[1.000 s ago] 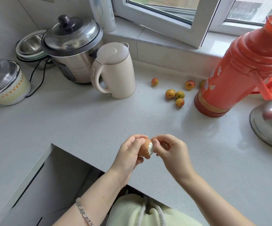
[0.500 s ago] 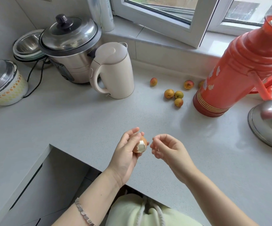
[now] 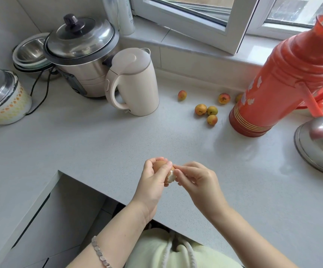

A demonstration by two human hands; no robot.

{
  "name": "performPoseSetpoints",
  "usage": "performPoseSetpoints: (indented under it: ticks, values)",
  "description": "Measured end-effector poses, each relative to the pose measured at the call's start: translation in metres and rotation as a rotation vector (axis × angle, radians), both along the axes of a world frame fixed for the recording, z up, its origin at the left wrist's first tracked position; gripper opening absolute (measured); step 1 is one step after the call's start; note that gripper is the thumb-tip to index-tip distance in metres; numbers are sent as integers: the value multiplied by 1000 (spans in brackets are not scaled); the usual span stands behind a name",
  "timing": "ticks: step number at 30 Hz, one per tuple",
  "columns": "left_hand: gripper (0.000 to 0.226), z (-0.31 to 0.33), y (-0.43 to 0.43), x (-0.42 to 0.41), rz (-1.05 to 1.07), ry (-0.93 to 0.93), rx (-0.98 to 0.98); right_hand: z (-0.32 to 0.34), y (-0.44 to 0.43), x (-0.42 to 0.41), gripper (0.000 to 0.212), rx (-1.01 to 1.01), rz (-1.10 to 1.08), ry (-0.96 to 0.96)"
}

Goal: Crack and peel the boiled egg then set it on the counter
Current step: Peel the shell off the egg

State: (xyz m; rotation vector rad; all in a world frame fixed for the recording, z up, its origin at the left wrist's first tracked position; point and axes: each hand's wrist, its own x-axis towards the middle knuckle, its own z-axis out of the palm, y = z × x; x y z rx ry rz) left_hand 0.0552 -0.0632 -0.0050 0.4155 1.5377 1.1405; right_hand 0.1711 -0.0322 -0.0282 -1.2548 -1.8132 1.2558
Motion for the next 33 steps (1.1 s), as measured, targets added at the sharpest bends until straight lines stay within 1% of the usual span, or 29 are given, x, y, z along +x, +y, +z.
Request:
performPoseSetpoints:
  ticks: [3,4,5,7,10,12,13,15,16,19,21,25,28,33]
  values:
    - [17,0,0,3,-7,4,-2,-1,-1,-2,17,54,-60,13]
    - [19,1,0,3,-2,-8,-5,-1,-1,-3,14,57,-92,17]
    - [21,2,1,4,9,-32,-7,0,0,-3,13,14,-132,43]
    - [18,4,2,4,35,-117,-4,4,2,-5,21,-213,-230,178]
    - [13,7,3,1,52,-231,0,10,9,-4,29,-585,-329,463]
    - [17,7,3,-1,50,-267,14,12,12,-1,30,-743,-323,610]
    - [18,7,3,-2,47,-280,25,13,13,1,32,-765,-297,624]
    - [23,8,3,-3,45,-301,43,12,13,3,37,-732,-228,569]
    - [26,8,4,-3,51,-308,49,12,13,4,36,-709,-196,524]
    - [39,7,4,-4,102,-317,60,12,12,5,18,-672,-125,391]
    - [42,6,4,-4,138,-291,56,13,10,4,13,-621,-84,319]
    - [38,4,4,-1,185,-228,48,15,8,1,10,-481,-136,200]
    - [38,4,2,0,201,-201,42,13,7,2,15,-379,-139,147]
    - [32,3,0,3,189,-210,33,10,4,0,19,-227,-203,69]
